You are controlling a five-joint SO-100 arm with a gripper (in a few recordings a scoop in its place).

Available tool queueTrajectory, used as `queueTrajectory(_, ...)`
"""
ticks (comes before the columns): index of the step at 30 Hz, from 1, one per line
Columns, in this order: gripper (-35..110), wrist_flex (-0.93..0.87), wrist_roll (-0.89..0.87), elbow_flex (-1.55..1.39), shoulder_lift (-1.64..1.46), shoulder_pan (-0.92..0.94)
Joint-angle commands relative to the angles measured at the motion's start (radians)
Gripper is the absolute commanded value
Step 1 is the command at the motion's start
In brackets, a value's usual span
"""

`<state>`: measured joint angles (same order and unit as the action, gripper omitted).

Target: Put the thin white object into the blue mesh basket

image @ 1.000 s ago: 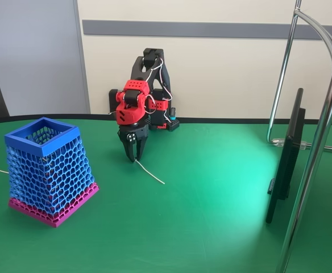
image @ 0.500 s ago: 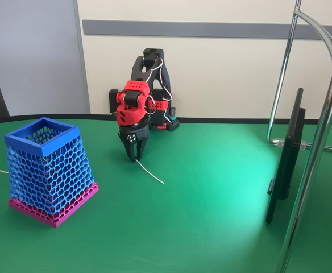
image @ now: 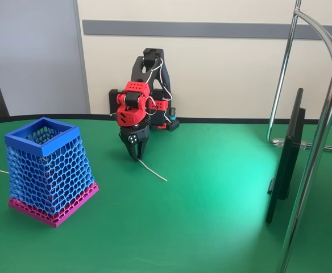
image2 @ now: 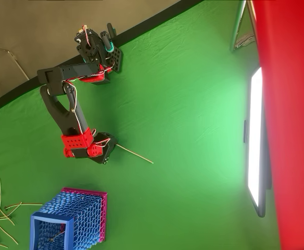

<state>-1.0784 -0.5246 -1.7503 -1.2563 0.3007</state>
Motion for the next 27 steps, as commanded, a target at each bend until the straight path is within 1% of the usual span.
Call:
queueTrajectory(1, 5, 0.009, 0.006, -0.003, -0.02, 0.003)
queueTrajectory(13, 2, 0.043, 0.071, 0.025, -0.1, -0.031)
queueTrajectory(27, 3, 0.029, 0.153, 0.242, -0.319, -0.101)
